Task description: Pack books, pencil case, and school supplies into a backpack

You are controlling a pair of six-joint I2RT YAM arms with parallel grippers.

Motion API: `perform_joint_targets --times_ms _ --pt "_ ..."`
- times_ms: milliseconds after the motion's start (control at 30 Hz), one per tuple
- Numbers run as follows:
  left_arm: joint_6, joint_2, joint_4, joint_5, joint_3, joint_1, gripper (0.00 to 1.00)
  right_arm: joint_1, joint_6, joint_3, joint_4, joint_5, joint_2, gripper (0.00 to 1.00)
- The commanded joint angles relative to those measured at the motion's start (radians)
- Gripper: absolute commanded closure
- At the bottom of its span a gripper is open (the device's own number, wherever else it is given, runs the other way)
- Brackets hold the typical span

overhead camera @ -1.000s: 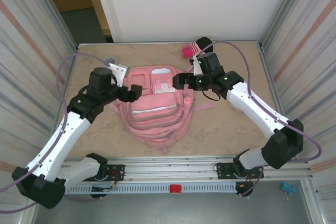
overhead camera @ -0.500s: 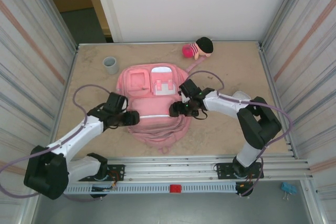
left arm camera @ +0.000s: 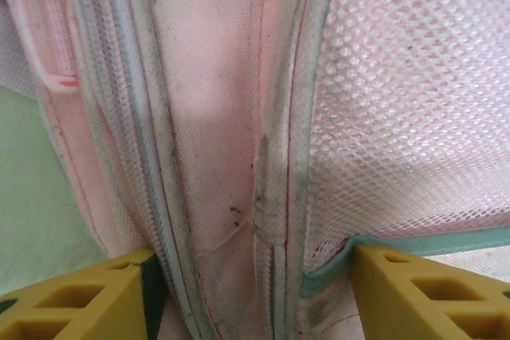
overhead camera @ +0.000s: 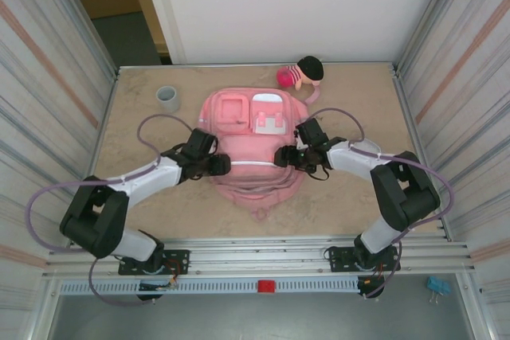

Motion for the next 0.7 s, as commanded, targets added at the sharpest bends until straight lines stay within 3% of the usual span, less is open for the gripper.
perform_joint_targets --times_ms 0,133,233,300,433,533,667 --pt "0.011 -0.004 -0.029 -0.051 0.086 -0.024 0.30 -0.034 -0.057 0.015 -0.173 0.067 -0.050 0.19" --pt "0.062 -0.143 -0.132 -0.162 0.173 -0.024 0.13 -0.074 -0.125 0.122 -0.310 0.121 -0.214 0.12" --pt "0.151 -0.282 -0.166 -0.314 0.219 -0.018 0.02 -0.131 -0.191 0.205 -0.372 0.183 -0.341 0.00" --pt "0.233 -0.368 -0.138 -0.413 0.216 -0.007 0.01 -0.176 -0.227 0.235 -0.374 0.221 -0.420 0.00" --pt "0.517 -0.533 0.117 -0.551 0.091 0.015 0.01 -0.252 -0.345 0.180 -0.235 0.292 -0.581 0.00" --pt "0.678 -0.623 0.314 -0.558 -0.059 0.052 0.01 -0.302 -0.415 0.068 -0.078 0.315 -0.696 0.00" --pt "0.736 -0.648 0.515 -0.488 -0.254 0.138 0.01 -0.371 -0.517 -0.154 0.155 0.395 -0.763 0.00"
